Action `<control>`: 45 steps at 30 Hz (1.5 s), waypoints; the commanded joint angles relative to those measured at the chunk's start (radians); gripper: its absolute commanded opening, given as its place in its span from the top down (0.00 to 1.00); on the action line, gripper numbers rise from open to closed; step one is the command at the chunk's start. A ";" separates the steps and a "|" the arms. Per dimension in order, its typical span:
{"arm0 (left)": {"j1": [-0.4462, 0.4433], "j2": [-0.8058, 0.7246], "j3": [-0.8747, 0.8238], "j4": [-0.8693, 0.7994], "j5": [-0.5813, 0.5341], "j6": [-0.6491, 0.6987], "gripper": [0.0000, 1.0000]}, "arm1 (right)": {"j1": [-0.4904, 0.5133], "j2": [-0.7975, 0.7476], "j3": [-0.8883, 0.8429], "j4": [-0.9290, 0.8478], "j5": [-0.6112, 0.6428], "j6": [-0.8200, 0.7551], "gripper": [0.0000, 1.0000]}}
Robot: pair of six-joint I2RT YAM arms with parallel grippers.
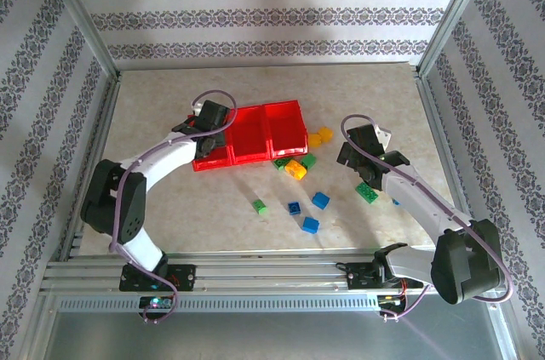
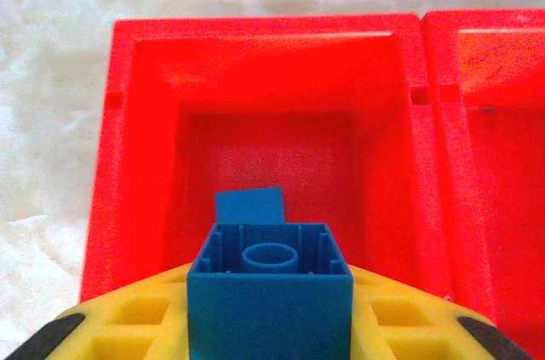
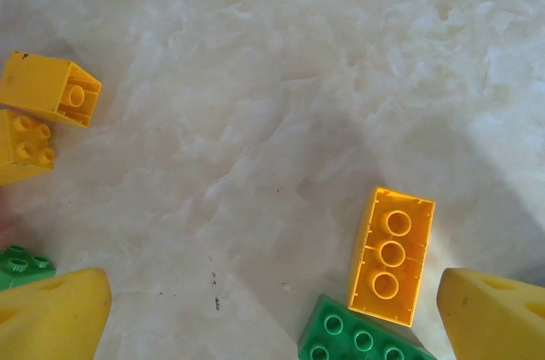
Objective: Sort the legos into containers by color
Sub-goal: Place the lego in the container.
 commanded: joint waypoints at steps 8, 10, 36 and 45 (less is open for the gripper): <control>0.024 0.078 0.049 0.044 0.039 0.020 0.69 | 0.016 0.000 -0.005 -0.003 0.009 0.019 0.02; 0.024 0.089 0.054 0.042 0.041 0.017 0.65 | 0.016 0.000 -0.004 -0.003 0.006 0.019 0.02; 0.024 -0.105 -0.018 0.061 0.061 0.000 0.43 | 0.016 0.029 0.000 -0.005 -0.001 0.012 0.02; 0.008 -0.219 -0.124 0.129 0.126 -0.012 0.17 | 0.013 0.085 0.041 0.005 -0.039 -0.011 0.11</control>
